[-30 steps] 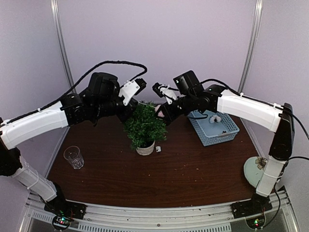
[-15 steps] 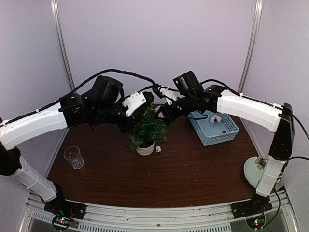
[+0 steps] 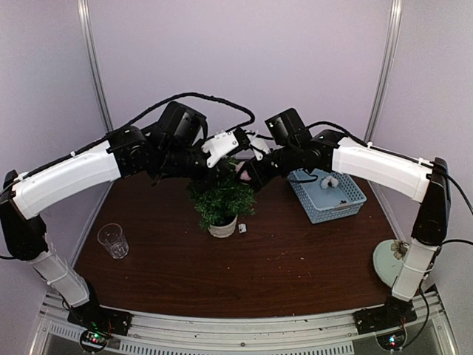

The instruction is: Decorate the small christmas tree

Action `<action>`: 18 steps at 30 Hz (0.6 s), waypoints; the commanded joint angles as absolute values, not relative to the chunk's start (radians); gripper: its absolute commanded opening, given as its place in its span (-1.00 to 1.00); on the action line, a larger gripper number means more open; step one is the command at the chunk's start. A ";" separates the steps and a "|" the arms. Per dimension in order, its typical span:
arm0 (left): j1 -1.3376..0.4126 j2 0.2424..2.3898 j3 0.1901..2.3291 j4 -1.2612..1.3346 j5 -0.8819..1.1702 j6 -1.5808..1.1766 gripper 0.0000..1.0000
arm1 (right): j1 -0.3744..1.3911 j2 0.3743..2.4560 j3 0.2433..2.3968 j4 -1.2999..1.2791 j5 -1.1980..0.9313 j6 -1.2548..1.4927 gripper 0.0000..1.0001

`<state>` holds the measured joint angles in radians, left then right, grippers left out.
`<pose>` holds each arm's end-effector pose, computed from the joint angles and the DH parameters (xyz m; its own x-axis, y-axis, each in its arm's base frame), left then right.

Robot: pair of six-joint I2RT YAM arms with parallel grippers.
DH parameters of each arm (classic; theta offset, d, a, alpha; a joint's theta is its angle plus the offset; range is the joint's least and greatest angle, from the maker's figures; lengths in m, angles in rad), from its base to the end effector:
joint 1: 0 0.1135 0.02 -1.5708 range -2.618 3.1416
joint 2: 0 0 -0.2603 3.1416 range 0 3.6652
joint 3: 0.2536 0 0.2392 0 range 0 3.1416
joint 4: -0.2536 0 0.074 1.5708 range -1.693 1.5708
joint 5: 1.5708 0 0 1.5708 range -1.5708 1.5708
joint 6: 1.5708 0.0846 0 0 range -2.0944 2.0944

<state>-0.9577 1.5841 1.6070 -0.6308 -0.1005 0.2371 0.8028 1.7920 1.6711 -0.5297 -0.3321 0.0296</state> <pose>0.2276 -0.3087 0.3487 -0.1394 0.6043 -0.7844 0.8221 0.5122 0.2485 0.2836 0.3333 0.3058 -0.4460 -0.4215 -0.7895 -0.8474 0.4828 0.2209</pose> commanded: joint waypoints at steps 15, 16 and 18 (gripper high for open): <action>-0.965 1.705 1.821 -0.758 -0.082 0.203 -1.00 | 0.811 1.780 1.663 -0.490 -0.372 0.025 -1.00; -0.964 1.715 1.835 -0.767 -0.084 0.200 -1.00 | 0.810 1.780 1.663 -0.490 -0.369 0.025 -1.00; -0.964 1.727 1.856 -0.774 -0.089 0.192 -1.00 | 0.810 1.779 1.661 -0.488 -0.370 0.025 -1.00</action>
<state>-0.9577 1.6989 1.7985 -0.7456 -0.0856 0.2180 0.8028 1.7920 1.6691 -0.5102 -0.3622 0.0292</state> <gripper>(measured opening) 0.002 0.179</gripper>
